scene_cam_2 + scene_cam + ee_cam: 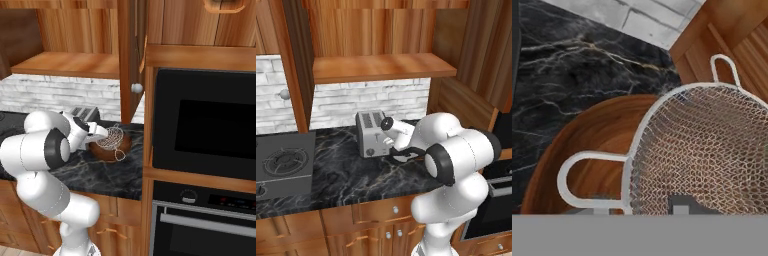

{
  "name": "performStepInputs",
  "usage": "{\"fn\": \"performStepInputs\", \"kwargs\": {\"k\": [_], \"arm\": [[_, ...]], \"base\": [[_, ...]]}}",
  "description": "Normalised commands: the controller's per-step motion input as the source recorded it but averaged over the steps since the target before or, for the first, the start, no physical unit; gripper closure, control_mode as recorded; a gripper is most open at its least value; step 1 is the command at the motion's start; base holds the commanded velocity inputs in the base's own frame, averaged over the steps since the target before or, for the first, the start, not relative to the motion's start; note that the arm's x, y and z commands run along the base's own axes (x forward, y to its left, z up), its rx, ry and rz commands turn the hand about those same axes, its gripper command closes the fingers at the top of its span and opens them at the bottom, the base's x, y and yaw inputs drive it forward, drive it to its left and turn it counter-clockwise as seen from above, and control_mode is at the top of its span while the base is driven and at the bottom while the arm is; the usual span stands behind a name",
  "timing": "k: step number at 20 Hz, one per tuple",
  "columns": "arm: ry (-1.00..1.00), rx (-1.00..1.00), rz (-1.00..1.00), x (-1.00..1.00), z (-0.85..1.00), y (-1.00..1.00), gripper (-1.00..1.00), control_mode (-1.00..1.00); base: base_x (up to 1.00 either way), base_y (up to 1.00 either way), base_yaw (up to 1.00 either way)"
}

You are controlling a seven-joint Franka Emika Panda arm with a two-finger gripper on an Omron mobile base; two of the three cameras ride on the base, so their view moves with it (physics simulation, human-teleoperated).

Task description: Open the cabinet and setup a tea strainer by placing it in the bowl upright.

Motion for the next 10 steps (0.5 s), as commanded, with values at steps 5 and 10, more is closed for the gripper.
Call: {"fn": "performStepInputs", "kwargs": {"k": [5, 10], "arm": [[0.0, 0.0, 0.0, -0.01, 0.0, 0.0, -1.0, -1.0], [-0.02, 0.0, 0.0, -0.01, 0.0, 0.0, -1.0, -1.0]], "base": [[0.0, 0.0, 0.0], [0.0, 0.0, 0.0]]}}
